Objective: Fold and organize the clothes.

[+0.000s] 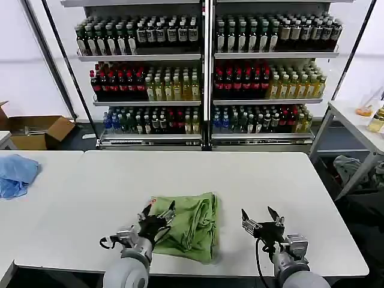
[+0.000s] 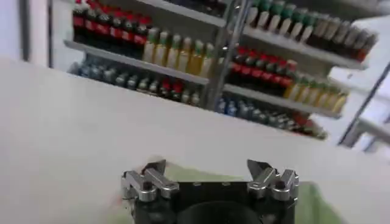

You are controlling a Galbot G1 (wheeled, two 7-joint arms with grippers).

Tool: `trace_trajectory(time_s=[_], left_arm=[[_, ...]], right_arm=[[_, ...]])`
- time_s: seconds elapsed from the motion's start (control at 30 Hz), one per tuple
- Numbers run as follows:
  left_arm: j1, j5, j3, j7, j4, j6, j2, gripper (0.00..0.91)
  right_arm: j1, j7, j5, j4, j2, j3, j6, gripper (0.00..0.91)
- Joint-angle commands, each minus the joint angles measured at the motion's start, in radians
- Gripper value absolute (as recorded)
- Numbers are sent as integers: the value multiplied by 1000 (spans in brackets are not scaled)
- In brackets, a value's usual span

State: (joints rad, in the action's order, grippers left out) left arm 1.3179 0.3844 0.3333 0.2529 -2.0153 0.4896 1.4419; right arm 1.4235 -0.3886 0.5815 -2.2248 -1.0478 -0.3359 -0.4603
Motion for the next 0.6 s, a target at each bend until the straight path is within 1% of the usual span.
trace_trajectory(time_s=[0.03, 0.3, 0.37, 0.47, 0.5, 0.53, 0.57, 0.6], left_arm=[[14, -209, 65, 0, 50, 86, -27, 907], [-17, -178, 60, 7, 117, 89, -22, 907], [-18, -155, 59, 8, 123, 89, -22, 907], [-17, -66, 60, 10, 126, 89, -21, 907], [-16, -31, 61, 11, 122, 89, -20, 867], [-14, -2, 62, 8, 117, 89, -19, 766], [-11, 36, 61, 5, 112, 89, -19, 484], [-9, 68, 60, 2, 108, 89, -19, 383]], right_arm=[[-7, -1, 3, 5, 3, 1, -1, 907], [-6, -3, 3, 2, 4, 3, -3, 907], [-5, -3, 3, 1, 5, 2, -3, 907], [-3, -3, 3, -2, 5, 0, -4, 907], [-2, -4, 3, -3, 6, -1, -4, 907], [-2, -4, 3, -4, 6, -1, -4, 907], [-1, -4, 3, -4, 6, -2, -4, 907], [0, -4, 3, -5, 5, -2, -5, 907]])
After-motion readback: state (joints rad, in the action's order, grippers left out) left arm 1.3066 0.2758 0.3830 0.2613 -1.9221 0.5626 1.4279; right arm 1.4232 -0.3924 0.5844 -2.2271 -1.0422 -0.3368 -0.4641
